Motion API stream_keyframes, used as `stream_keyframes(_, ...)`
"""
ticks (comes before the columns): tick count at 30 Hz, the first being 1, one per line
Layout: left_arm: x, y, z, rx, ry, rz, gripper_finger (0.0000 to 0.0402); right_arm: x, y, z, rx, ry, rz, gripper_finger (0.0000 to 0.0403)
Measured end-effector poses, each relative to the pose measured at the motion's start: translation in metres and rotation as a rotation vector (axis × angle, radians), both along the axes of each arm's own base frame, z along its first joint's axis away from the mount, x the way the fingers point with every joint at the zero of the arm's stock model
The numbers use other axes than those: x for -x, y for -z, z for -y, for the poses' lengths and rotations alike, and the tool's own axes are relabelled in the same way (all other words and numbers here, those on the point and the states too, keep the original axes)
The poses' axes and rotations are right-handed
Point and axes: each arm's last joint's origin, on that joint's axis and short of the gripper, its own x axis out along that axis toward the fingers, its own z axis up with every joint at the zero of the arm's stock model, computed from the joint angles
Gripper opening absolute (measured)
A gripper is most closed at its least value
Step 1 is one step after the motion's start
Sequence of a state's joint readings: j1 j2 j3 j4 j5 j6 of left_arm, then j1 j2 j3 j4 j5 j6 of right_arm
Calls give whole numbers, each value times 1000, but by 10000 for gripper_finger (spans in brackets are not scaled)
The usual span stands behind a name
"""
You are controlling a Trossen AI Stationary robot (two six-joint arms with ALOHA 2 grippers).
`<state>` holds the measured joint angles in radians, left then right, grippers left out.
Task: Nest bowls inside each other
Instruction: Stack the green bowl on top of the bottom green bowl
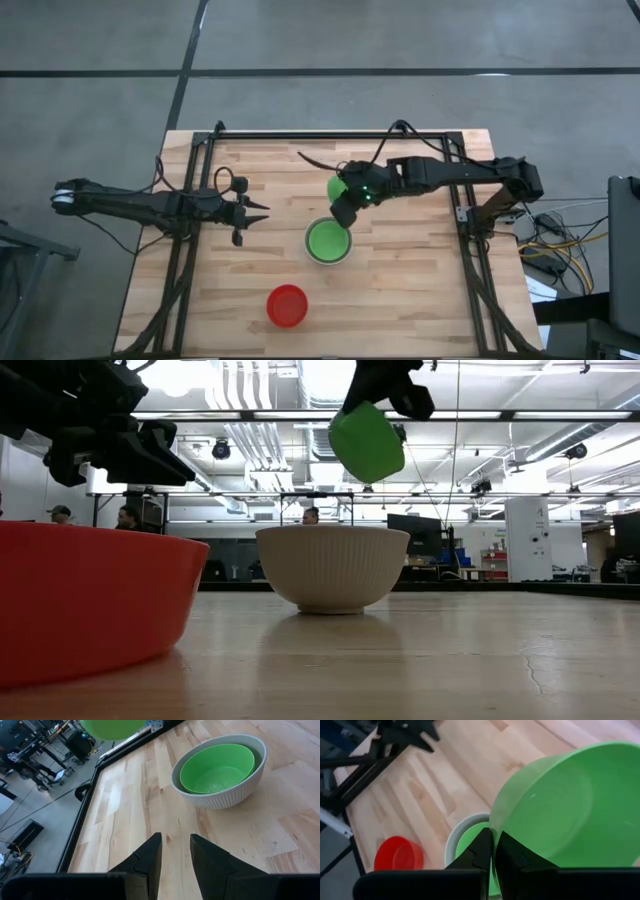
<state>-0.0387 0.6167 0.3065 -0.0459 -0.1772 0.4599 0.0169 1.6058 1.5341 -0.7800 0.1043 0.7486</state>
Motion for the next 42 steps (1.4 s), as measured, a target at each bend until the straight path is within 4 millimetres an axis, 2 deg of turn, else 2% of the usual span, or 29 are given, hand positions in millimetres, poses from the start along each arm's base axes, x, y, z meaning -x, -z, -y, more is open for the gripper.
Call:
stream_keyframes(9,0,0,0,0,0,0,108,1,0,-26,-10,-77,-1,11)
stream_keyframes(19,0,0,0,0,0,0,108,1,0,-39,-27,-119,10,11)
stream_keyframes(42,0,1,0,-1,0,-8,108,-30,45,-51,-81,-196,-95,11)
